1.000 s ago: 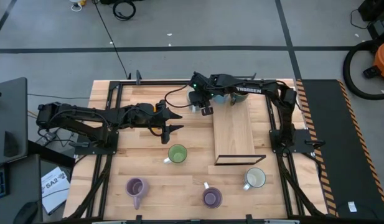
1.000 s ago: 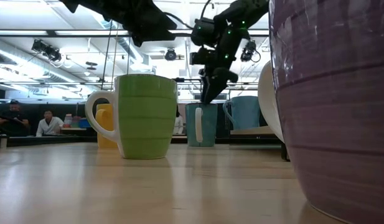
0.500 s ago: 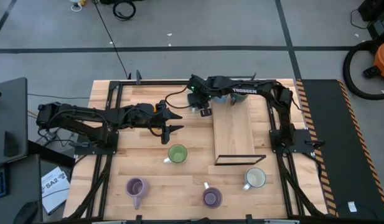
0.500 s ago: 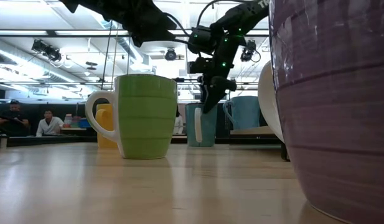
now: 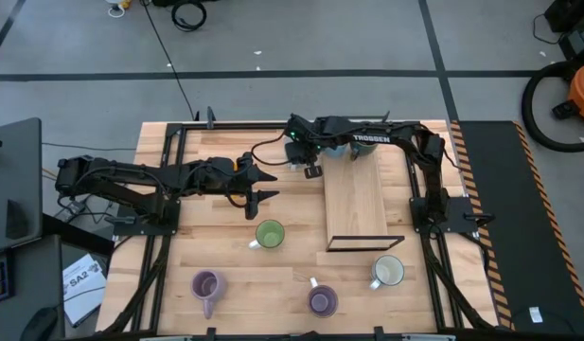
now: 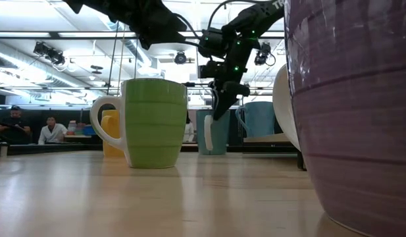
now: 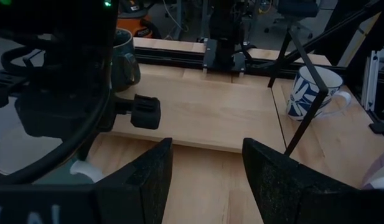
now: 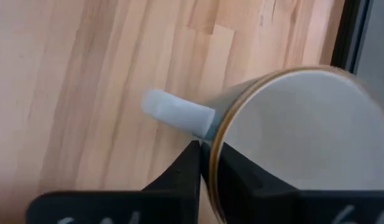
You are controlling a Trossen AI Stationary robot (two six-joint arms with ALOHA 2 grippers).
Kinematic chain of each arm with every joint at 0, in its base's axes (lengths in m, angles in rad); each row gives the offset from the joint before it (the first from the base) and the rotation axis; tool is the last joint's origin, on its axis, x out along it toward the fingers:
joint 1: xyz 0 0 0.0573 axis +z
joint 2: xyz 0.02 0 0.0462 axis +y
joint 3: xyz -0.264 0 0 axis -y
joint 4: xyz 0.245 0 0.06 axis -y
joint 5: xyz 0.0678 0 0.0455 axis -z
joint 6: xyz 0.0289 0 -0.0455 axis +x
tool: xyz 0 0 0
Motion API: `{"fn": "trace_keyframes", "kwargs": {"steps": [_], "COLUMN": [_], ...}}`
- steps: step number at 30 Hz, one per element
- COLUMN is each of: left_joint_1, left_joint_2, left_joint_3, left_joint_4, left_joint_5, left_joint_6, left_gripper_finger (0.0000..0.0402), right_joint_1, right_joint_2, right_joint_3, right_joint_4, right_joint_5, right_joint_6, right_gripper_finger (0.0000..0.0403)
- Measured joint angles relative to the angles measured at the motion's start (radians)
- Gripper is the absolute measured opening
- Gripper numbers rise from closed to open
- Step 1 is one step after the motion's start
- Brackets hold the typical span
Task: Place coffee mugs
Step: Put the blue mug on the shelf
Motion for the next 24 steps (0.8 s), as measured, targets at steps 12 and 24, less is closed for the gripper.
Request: {"fn": "trace_keyframes", "kwargs": {"steps": [12,24], "left_joint_1": [0.0,0.0], "left_joint_2": [0.0,0.0], "left_joint_3": [0.0,0.0], "left_joint_4": [0.0,0.0], "left_joint_5": [0.0,-0.004], "left_joint_6": [0.0,0.0], "left_gripper_finger": [0.0201,0.0201], "right_joint_1": [0.003,0.043], "right_joint_2": [0.001,0.0], "right_joint_3": [0.0,0.034], "right_joint_4": [0.003,-0.018], "right_joint_5": [0.003,0.006], "right_joint_6": [-0.001,-0.002], "right_gripper_finger": [0.0036,0.0034]}}
